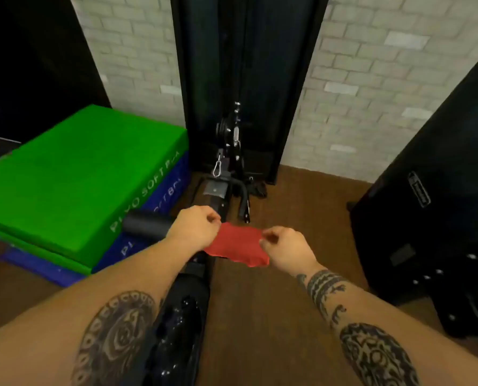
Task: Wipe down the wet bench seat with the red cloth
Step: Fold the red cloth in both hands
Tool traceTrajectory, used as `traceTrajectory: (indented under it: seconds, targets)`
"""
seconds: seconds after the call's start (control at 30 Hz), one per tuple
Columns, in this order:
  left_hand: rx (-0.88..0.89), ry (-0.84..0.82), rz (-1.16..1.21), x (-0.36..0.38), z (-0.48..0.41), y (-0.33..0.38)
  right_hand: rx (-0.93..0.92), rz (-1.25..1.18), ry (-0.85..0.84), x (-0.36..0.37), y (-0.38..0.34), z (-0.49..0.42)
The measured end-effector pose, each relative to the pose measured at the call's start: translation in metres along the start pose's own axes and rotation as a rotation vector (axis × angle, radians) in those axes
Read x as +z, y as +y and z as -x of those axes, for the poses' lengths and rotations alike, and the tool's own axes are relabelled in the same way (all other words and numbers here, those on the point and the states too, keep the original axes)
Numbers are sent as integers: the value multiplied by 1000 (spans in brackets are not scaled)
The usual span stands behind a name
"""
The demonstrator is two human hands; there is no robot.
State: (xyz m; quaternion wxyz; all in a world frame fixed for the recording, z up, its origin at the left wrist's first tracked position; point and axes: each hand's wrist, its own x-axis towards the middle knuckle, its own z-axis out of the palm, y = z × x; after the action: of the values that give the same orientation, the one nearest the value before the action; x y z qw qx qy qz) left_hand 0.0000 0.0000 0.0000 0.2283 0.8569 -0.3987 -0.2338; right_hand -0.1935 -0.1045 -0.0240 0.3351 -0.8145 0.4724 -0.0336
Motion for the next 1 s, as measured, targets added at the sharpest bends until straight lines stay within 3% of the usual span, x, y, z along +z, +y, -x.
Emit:
traceTrajectory:
  seconds: [0.13, 0.27, 0.4, 0.57, 0.67, 0.77, 0.87, 1.0]
  targets:
    - [-195, -65, 128, 80, -48, -41, 177, -130, -22, 46, 51, -62]
    - [-302, -24, 178, 141, -87, -65, 341, -242, 14, 89, 88, -116]
    - [-282, 9, 89, 187, -119, -76, 383, -211, 9, 125, 108, -149]
    - [-352, 117, 99, 208, -129, -76, 381, -250, 171, 134, 113, -149]
    - [-325, 165, 88, 199, -127, -81, 339, -284, 173, 129, 112, -141]
    - [-318, 190, 140, 182, -117, -85, 184, -328, 179, 124, 98, -129]
    - [-337, 133, 293, 166, -99, -91, 30, -508, 165, 120, 71, -110]
    - [-446, -59, 659, 138, -64, -108, -41, -806, 48, 127, 24, -84]
